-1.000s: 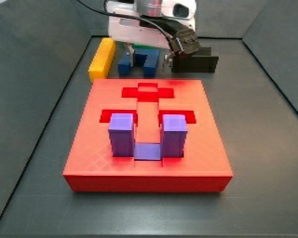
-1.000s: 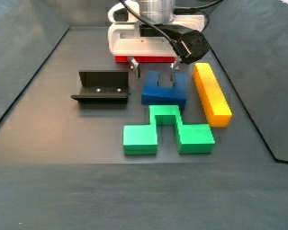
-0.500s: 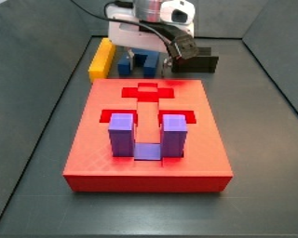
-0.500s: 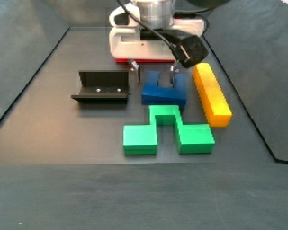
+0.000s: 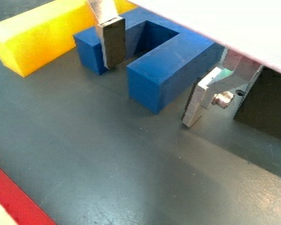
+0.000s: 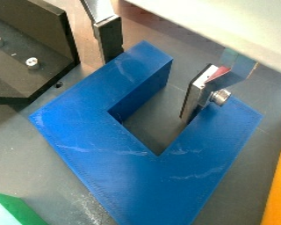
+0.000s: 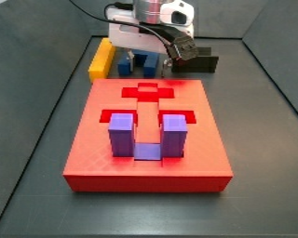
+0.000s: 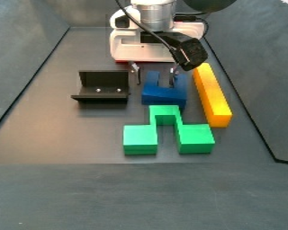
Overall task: Pick up the blue object. Move up. Place the blue object on the fixture. Regrasp the blue object. Move to above the board. Insert the blue object.
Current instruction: Pick up the blue object.
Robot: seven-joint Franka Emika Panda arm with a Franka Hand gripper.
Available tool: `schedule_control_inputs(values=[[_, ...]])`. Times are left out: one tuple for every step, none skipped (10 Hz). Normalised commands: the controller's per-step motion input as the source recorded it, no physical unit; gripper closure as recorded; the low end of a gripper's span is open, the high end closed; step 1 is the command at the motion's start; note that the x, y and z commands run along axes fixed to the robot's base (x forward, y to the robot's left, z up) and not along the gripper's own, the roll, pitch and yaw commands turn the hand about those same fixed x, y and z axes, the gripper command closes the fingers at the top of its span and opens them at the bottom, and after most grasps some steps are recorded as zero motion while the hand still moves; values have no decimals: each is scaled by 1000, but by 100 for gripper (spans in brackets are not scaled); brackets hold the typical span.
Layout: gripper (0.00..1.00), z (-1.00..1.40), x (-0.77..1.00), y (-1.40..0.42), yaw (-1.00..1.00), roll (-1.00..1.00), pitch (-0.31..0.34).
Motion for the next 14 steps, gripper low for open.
schedule_control_inputs(values=[[100,0,0,0,0,0,0],[100,0,0,0,0,0,0],[100,0,0,0,0,0,0],[100,0,0,0,0,0,0],[100,0,0,0,0,0,0],[100,0,0,0,0,0,0],[100,0,0,0,0,0,0],[100,0,0,0,0,0,0],[100,0,0,0,0,0,0],[100,0,0,0,0,0,0],[100,0,0,0,0,0,0],[100,0,0,0,0,0,0],[100,0,0,0,0,0,0],[100,0,0,0,0,0,0]])
